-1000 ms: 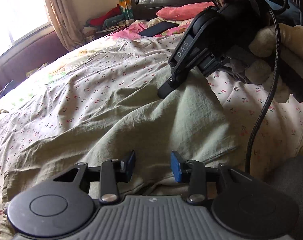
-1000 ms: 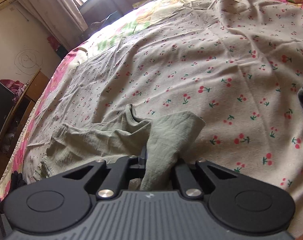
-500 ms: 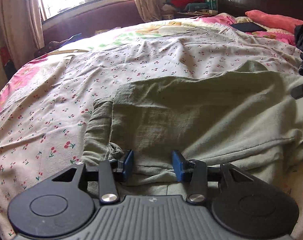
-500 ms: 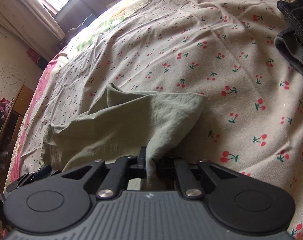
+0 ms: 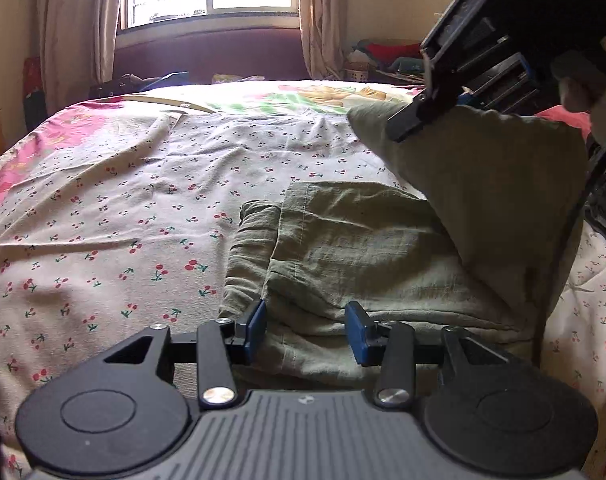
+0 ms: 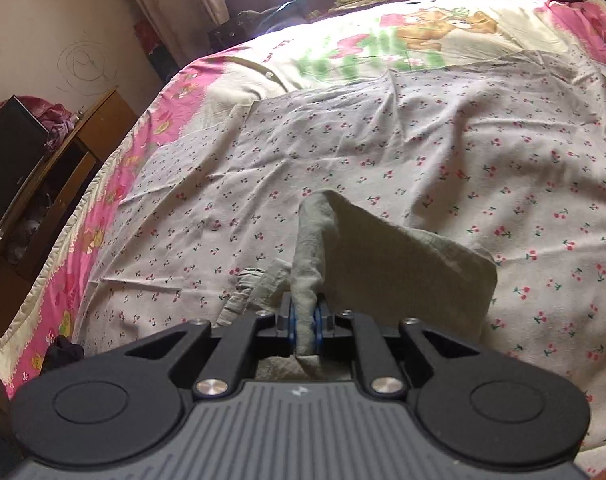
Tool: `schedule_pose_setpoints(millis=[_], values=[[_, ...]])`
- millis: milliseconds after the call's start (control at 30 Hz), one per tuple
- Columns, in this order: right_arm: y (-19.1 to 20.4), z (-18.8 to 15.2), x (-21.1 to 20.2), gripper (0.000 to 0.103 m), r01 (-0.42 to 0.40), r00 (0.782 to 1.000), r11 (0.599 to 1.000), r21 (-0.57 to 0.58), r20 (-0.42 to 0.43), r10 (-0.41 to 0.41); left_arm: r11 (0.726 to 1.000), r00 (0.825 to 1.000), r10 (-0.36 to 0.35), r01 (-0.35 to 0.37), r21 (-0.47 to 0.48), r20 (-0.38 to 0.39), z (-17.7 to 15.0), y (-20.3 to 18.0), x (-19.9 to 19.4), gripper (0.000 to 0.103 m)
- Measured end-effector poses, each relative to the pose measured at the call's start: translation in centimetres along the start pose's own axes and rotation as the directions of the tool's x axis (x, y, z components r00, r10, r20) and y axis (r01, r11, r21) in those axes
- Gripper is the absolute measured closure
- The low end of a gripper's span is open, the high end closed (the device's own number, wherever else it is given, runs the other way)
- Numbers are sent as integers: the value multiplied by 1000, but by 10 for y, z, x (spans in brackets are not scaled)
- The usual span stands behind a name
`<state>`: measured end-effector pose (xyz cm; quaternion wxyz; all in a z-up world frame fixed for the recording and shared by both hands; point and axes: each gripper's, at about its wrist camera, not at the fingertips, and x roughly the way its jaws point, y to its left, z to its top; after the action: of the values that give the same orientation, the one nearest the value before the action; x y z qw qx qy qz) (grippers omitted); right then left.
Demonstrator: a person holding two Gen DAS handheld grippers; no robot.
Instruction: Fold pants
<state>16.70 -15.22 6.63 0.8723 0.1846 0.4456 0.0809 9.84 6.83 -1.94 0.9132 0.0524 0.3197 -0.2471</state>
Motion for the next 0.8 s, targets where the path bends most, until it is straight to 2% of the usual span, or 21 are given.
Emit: schedule_pose_setpoints(millis=[133, 200, 300, 367, 433, 500, 600, 667, 800], values=[[35, -10, 57, 89, -21, 995, 1000, 7, -93, 22, 1000, 1000, -4, 5, -25, 16, -8, 12, -19, 47], [39, -14, 65, 89, -46, 994, 998, 33, -97, 49, 999, 1000, -12, 12, -42, 22, -12, 18, -25, 47], [39, -15, 56, 86, -62, 994, 997, 37, -88, 65, 995, 998, -52, 54, -87, 20, -17, 25, -30, 46], [39, -13, 43, 83, -27, 998, 1000, -13, -51, 26, 988, 996, -88, 90, -125, 22, -18, 29, -33, 46], [39, -8, 35, 78, 63, 998, 994, -94, -9, -65, 981, 993, -115, 118, -155, 31, -18, 30, -39, 46], [35, -2, 35, 75, 113, 993, 986, -121, -11, -115, 975, 989, -139, 145, -165, 51, -15, 27, -46, 44], [33, -2, 43, 72, 96, 993, 989, -110, -61, -103, 973, 983, -168, 177, -151, 73, -9, 12, -46, 38], [42, -7, 55, 66, 93, 990, 984, -154, -92, -108, 981, 988, -146, 150, -122, 41, -6, 0, -34, 38], [57, -15, 80, 65, 112, 980, 966, -233, -133, -146, 988, 991, -132, 128, -91, -38, -4, -15, -11, 38]])
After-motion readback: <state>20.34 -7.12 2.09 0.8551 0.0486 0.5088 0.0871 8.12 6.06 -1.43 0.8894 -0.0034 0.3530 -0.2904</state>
